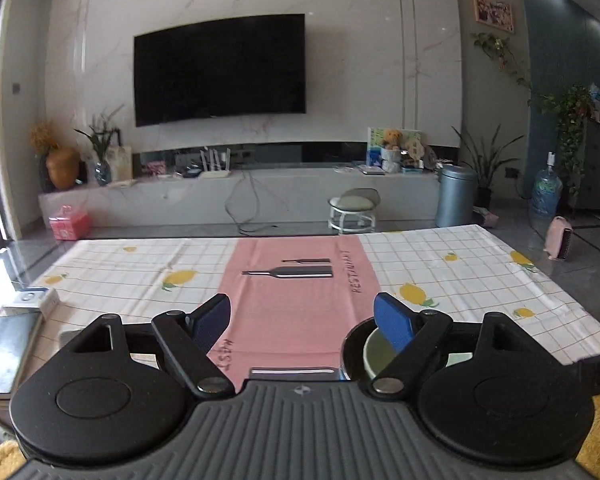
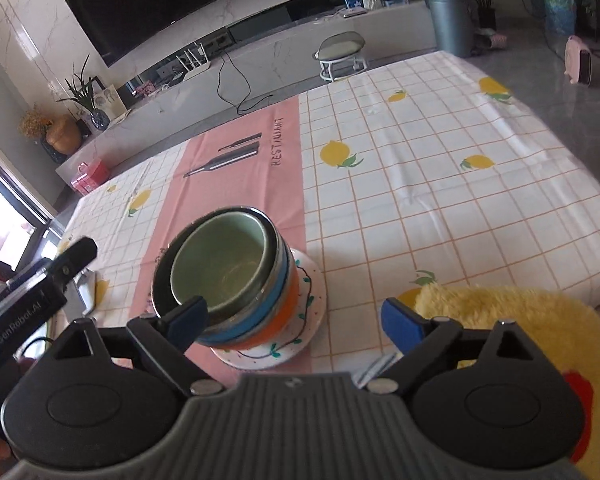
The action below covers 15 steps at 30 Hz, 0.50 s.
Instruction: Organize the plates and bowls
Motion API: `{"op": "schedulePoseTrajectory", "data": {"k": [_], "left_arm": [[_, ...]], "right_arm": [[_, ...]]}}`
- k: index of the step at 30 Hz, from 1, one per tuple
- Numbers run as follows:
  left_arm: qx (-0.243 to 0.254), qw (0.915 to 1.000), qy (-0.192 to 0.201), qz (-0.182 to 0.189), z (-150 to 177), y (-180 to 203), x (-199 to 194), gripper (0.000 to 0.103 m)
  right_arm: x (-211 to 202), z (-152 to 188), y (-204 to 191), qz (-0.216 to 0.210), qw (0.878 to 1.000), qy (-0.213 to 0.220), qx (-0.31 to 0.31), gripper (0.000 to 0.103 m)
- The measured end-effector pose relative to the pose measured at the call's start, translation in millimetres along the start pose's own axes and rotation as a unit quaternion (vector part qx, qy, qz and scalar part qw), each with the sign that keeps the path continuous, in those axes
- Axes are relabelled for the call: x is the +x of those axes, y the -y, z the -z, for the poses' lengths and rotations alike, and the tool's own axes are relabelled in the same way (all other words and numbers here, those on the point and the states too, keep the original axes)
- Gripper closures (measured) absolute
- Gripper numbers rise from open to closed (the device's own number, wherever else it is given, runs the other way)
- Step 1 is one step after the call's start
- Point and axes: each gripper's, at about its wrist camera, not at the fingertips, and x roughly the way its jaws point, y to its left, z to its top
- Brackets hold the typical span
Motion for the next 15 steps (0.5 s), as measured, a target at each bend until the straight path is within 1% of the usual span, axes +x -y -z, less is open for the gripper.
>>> {"op": "schedulePoseTrajectory", "data": {"k": [1, 2, 5, 8, 10, 13, 15], "left_arm": [[-0.004, 0.9999, 0.002, -0.012, 3, 2, -4, 0.007], [-0.007, 0.9999, 0.0, -0.012, 5, 2, -8, 0.007], [-0.008, 0.9995, -0.028, 0.009, 10, 5, -15, 0.008], [-0.001, 0.999, -0.041, 0.017, 16, 9, -20, 0.007], [-0.005, 0.9985, -0.048, 0.027, 19, 10, -24, 0.008], [-0.016, 0.9973, -0.063, 0.034, 24, 11, -27, 0.008], [-0.015, 0.9963, -0.075, 0.041, 26, 14, -27, 0.008]], "right_arm": [[-5, 9, -3, 0.009, 1.0, 0.005, -0.013, 0.011], [-8, 18, -7, 0.014, 0.999, 0.009, -0.027, 0.011], [-11, 39, -13, 0.019, 0.998, 0.019, -0.062, 0.011], [-13, 58, -20, 0.053, 0.994, 0.037, -0.088, 0.011], [-16, 69, -25, 0.063, 0.991, 0.047, -0.111, 0.011], [-18, 77, -26, 0.071, 0.99, 0.055, -0.113, 0.011], [-19, 79, -29, 0.064, 0.99, 0.055, -0.115, 0.011]]}}
